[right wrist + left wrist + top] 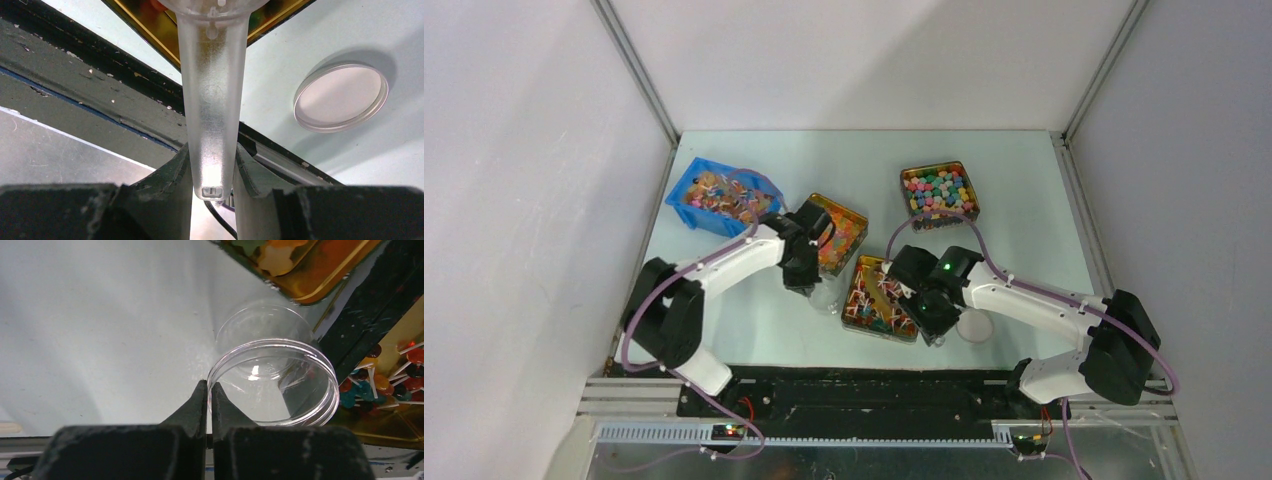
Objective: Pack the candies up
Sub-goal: Adjust the packing bottle at the center of the board, then place the fake candies in the packing bottle.
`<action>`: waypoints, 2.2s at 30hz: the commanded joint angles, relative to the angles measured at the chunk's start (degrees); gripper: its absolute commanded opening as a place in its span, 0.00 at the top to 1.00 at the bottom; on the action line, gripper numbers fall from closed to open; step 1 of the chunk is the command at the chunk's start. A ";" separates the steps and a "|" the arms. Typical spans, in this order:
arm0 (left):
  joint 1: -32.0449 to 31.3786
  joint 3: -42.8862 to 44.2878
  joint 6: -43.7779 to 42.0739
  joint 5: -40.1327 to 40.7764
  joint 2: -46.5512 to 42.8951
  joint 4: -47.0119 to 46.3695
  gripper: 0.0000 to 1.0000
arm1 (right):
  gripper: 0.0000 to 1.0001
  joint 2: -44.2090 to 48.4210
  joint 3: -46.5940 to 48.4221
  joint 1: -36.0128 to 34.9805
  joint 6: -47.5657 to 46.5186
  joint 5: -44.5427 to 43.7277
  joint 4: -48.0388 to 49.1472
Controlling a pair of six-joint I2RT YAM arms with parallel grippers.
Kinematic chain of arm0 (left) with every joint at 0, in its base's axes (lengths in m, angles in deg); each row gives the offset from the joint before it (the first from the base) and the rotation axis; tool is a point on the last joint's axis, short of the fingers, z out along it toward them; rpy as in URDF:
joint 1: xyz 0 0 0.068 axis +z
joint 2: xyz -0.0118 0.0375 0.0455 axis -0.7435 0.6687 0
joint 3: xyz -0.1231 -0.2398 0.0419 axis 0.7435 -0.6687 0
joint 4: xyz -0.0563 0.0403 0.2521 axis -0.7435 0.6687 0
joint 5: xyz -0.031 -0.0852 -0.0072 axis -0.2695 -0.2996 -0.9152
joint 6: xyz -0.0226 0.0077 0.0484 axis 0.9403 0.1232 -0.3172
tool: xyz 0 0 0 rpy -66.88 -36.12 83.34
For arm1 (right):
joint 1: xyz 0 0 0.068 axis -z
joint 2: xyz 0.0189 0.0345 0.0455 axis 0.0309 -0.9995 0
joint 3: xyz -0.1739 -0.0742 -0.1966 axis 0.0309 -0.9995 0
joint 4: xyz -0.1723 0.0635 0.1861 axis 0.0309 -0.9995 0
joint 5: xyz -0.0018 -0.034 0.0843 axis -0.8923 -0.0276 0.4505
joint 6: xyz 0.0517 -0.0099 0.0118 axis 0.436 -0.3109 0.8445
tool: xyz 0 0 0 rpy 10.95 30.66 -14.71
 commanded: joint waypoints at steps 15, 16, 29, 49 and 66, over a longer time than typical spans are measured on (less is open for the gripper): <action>-6.23 7.58 -0.20 1.54 4.35 1.12 0.50 | 1.00 2.51 2.17 1.17 -0.09 -0.04 -1.72; -6.20 6.88 -0.33 0.81 3.83 0.95 0.48 | 1.00 2.59 2.17 1.14 -0.13 -0.06 -1.74; -0.53 -5.22 0.37 -10.04 -13.93 -8.05 0.32 | 1.00 2.00 4.90 0.93 -0.28 0.65 -3.47; 11.69 -17.19 3.69 -15.49 -28.12 -14.01 0.03 | 1.00 -6.70 13.47 -4.25 -1.87 5.56 -4.56; 11.74 -20.60 3.57 -14.46 -29.90 -12.88 0.00 | 1.00 -14.81 17.94 -5.23 -3.57 14.76 -4.49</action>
